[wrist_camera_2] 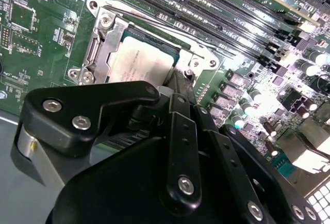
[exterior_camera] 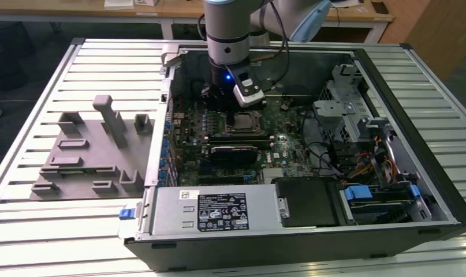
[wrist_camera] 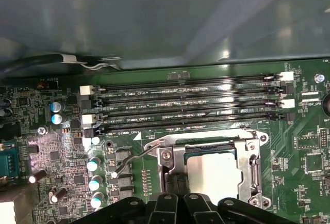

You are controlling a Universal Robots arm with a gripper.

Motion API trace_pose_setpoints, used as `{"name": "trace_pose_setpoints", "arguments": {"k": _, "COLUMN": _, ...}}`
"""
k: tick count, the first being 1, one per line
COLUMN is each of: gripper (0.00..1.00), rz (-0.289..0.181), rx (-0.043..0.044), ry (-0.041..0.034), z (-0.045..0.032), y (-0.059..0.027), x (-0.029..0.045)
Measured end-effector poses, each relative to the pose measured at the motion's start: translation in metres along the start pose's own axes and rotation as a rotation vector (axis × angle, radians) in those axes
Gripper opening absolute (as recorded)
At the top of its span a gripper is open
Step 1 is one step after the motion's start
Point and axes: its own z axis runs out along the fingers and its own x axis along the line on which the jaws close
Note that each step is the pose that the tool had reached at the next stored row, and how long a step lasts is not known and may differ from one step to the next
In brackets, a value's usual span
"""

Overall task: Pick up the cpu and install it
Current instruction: 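Close the cpu cover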

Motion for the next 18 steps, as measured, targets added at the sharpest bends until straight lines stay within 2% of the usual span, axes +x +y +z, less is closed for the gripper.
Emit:
{"name": "trace_pose_setpoints", "arguments": {"k": 13, "gripper": 0.11, "rz": 0.000, "rx": 0.0000, "ry": -0.0001, "z": 0.0001, "y": 0.0001, "x": -0.0007}}
{"name": "trace_pose_setpoints", "arguments": {"k": 18, "gripper": 0.11, "rz": 0.000, "rx": 0.0000, "ry": -0.0001, "z": -0.0029, "y": 0.0000, "x": -0.0009}}
